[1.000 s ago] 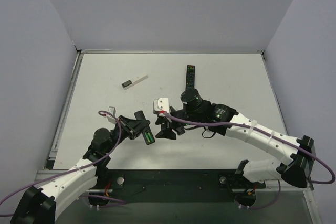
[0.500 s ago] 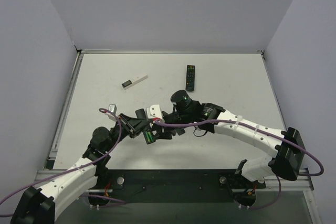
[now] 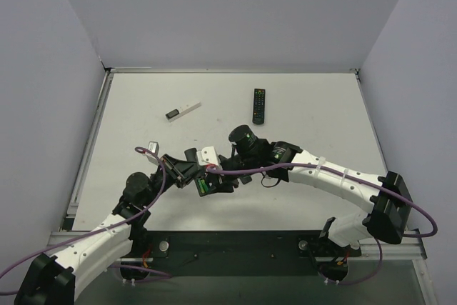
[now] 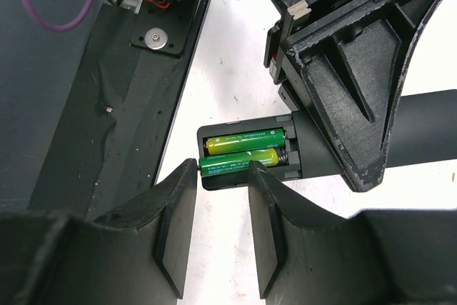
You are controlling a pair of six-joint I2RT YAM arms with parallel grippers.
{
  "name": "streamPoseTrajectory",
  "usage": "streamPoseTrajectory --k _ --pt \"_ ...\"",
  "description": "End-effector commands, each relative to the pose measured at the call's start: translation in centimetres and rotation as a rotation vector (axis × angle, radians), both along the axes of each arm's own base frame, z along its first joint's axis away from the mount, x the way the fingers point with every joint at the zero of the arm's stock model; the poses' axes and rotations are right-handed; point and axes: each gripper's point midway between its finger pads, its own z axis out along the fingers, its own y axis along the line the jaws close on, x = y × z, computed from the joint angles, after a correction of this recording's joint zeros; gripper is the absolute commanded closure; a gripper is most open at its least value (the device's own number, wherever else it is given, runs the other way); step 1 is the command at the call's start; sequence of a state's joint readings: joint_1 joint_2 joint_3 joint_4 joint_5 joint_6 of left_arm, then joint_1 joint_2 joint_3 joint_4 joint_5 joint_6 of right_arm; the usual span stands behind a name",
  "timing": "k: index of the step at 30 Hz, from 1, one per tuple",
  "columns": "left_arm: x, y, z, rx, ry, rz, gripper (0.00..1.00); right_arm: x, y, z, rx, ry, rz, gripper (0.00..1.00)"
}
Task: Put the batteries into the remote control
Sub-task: Load the battery into the remote control.
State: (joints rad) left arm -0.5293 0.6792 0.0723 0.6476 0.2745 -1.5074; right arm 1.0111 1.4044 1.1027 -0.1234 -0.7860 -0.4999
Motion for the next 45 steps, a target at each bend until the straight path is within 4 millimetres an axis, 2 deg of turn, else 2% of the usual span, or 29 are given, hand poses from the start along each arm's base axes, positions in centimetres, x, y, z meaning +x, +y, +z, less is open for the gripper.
streamPoseTrajectory --k 1,5,10,26,45 --pt "-0.1 -0.3 4.1 -0.053 -0.116 -0.017 1.0 -0.4 0.6 0.9 0.037 -0.015 0.041 0.69" --pt "-0.1 -0.2 4.0 -0.053 -0.112 -0.013 1.0 0.0 0.2 1.4 0.044 -0.039 0.019 0.68" --pt "-0.1 -0.2 4.0 -0.051 -0.116 -0.012 1.0 -0.5 0.0 2.7 0.075 -0.066 0.037 0.66" --pt "-0.3 -0.2 4.5 -0.057 -0.127 -0.022 1.0 -0.8 0.6 2.0 0.058 -0.089 0.067 0.66" --pt "-0.3 -0.2 4.9 -0.064 -0.131 -0.022 1.0 -0.2 1.4 0.6 0.003 -0.143 0.018 0.77"
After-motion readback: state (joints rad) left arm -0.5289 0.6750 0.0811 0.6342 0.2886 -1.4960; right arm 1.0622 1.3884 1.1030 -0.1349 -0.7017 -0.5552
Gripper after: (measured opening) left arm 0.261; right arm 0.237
